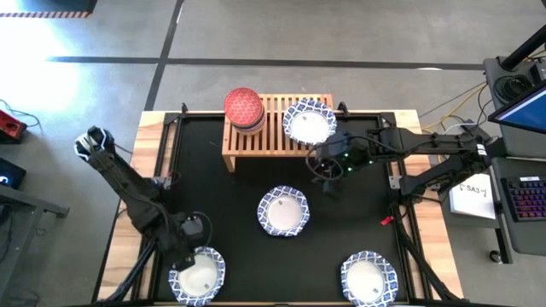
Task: Place and stack bowls onto a shelf
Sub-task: Stack the white bowl on top of the white bowl on the shelf
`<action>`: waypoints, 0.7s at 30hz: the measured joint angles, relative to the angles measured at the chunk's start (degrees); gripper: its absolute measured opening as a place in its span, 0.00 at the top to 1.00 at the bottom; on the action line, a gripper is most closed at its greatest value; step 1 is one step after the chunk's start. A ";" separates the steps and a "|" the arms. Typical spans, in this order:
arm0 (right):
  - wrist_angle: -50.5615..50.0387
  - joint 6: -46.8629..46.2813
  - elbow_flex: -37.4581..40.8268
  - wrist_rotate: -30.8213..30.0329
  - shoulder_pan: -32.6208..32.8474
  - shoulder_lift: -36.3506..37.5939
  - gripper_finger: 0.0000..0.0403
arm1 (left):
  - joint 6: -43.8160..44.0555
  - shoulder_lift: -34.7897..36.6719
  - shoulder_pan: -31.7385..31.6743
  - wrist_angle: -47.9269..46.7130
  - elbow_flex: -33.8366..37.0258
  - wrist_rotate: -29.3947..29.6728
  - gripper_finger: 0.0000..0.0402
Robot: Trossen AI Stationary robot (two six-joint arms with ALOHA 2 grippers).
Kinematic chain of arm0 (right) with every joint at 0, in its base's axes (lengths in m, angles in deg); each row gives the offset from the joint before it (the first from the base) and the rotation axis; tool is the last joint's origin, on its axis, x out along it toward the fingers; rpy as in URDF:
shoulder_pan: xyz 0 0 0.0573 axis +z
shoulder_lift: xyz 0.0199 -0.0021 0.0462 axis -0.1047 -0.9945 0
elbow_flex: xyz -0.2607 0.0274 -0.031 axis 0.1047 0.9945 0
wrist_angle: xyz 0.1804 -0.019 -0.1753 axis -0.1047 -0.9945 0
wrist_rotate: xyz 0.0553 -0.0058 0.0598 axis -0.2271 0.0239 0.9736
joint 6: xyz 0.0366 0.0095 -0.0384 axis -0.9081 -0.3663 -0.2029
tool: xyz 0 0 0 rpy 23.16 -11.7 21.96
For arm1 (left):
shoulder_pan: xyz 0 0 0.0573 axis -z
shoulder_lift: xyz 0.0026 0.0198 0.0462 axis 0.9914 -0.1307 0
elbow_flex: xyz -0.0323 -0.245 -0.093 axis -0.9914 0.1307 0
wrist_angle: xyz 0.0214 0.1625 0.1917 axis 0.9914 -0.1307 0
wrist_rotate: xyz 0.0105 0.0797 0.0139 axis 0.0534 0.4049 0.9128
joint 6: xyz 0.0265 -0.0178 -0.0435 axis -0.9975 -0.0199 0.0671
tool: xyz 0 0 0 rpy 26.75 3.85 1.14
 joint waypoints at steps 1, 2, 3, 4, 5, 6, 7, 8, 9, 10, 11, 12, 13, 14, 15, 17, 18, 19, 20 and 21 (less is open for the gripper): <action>0.00 -0.01 0.02 -0.12 0.05 0.00 0.63 | 0.57 -0.62 0.70 0.04 0.00 0.00 0.65; 0.00 -0.04 0.02 -0.25 0.07 0.00 0.63 | 1.15 -1.32 1.23 0.00 0.00 0.01 0.65; 0.00 -0.04 0.02 -0.29 0.07 0.00 0.63 | 1.50 -2.14 1.69 0.02 0.00 0.08 0.65; 0.02 -0.04 0.04 -0.29 0.07 0.00 0.63 | 1.76 -3.18 2.04 0.03 0.00 0.11 0.65; 0.03 -0.04 0.07 -0.37 0.07 0.00 0.63 | 1.91 -4.16 2.31 0.00 0.00 0.11 0.66; 0.02 -0.04 0.07 -0.41 0.07 0.00 0.63 | 1.97 -5.05 2.55 0.01 0.00 0.10 0.66; 0.02 -0.04 0.09 -0.44 0.07 0.00 0.63 | 1.99 -5.88 2.75 0.03 0.00 0.11 0.67; 0.02 -0.06 0.09 -0.43 0.07 0.00 0.64 | 1.99 -6.66 2.86 0.05 0.00 0.11 0.67; 0.02 -0.22 0.09 -0.44 0.07 0.00 0.64 | 1.99 -7.49 2.92 0.07 0.00 0.11 0.67; 0.02 -0.51 0.09 -0.44 0.07 0.00 0.64 | 2.01 -8.30 2.92 0.04 0.00 0.11 0.68; 0.02 -0.58 0.09 -0.44 0.07 0.00 0.64 | 2.01 -9.01 2.92 0.06 0.00 0.11 0.68; 0.02 -0.58 0.09 -0.43 0.07 0.00 0.64 | 2.01 -9.61 2.89 0.07 0.00 0.12 0.69; 0.02 -0.55 0.09 -0.44 0.07 0.00 0.63 | 2.01 -10.21 2.89 0.08 0.00 0.13 0.69; 0.02 -0.50 0.12 -0.44 0.07 0.00 0.63 | 2.01 -10.83 2.89 0.10 0.00 0.12 0.69; 0.01 -0.43 0.13 -0.44 0.07 0.00 0.63 | 2.01 -11.43 2.89 0.07 0.01 0.13 0.69; 0.00 -0.13 0.15 -0.44 0.07 0.00 0.63 | 1.99 -12.46 2.89 0.07 0.00 0.13 0.69; 0.00 0.00 0.15 -0.44 0.07 0.00 0.64 | 1.95 -12.97 2.89 0.09 0.00 0.13 0.69; 0.01 0.00 0.15 -0.44 0.07 0.00 0.64 | 1.94 -13.50 2.89 0.09 0.00 0.13 0.69; 0.00 0.01 0.16 -0.44 0.07 0.00 0.64 | 1.92 -14.00 2.89 0.08 0.00 0.13 0.69; 0.00 0.01 0.17 -0.44 0.07 0.00 0.64 | 1.89 -14.54 2.89 0.11 0.00 0.13 0.69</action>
